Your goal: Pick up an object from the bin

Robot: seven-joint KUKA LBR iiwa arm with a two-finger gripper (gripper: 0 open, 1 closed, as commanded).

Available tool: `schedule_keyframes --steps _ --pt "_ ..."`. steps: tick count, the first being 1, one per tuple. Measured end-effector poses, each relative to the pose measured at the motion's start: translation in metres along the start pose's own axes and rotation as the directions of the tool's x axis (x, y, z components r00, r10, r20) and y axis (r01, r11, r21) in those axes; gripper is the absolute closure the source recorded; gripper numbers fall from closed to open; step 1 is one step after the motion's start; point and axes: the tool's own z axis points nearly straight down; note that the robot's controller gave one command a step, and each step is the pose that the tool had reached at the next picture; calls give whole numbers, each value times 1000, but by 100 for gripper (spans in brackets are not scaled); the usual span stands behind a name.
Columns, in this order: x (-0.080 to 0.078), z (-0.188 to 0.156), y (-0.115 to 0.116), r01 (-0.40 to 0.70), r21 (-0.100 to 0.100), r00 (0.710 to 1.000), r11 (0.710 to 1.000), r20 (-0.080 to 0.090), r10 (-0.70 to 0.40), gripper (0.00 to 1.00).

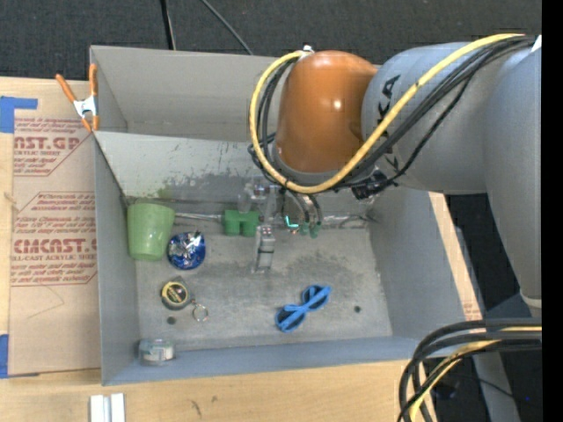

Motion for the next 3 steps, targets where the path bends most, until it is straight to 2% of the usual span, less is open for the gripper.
schedule_keyframes --steps 1,2,3 --pt "2 88 95 146 2 989 989 1 -146 0" --pt "-11 117 68 455 6 890 890 11 -455 0" --pt "-11 116 71 457 3 889 889 12 -457 100"
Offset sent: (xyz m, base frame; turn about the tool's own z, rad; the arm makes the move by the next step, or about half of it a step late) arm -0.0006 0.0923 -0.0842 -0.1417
